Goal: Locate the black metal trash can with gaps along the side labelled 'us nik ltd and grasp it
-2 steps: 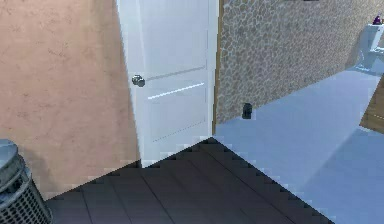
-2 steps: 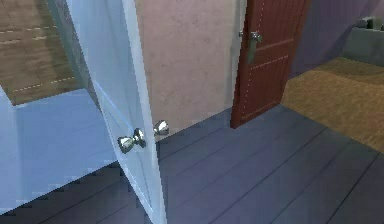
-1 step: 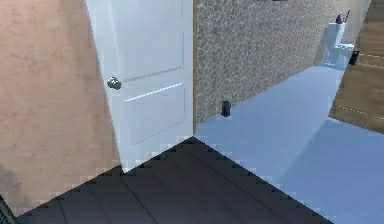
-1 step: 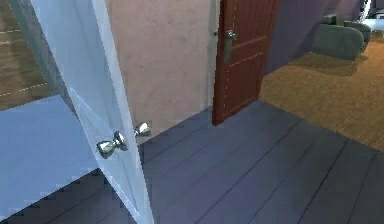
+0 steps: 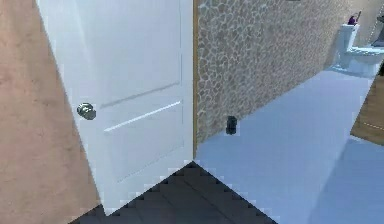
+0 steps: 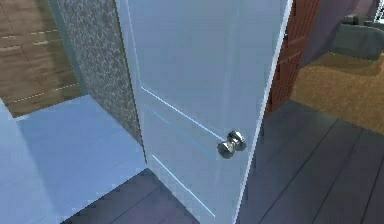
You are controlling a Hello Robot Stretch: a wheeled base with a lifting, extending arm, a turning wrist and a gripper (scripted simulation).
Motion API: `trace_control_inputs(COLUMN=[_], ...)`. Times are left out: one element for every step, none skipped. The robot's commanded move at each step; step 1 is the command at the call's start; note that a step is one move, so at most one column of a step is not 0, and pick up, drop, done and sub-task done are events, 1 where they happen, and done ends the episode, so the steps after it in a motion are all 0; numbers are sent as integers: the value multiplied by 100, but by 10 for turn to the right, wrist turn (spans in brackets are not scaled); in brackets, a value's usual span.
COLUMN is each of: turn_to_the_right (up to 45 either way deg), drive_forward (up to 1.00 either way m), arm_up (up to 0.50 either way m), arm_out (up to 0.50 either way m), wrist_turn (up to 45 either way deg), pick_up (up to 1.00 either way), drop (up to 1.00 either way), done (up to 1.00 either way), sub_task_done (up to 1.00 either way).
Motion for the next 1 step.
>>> trace_control_inputs(turn_to_the_right=[150], drive_forward=[0], arm_up=[0], arm_out=[0], wrist_turn=[0], pick_up=[0], drop=[0], done=[0], sub_task_done=[0])
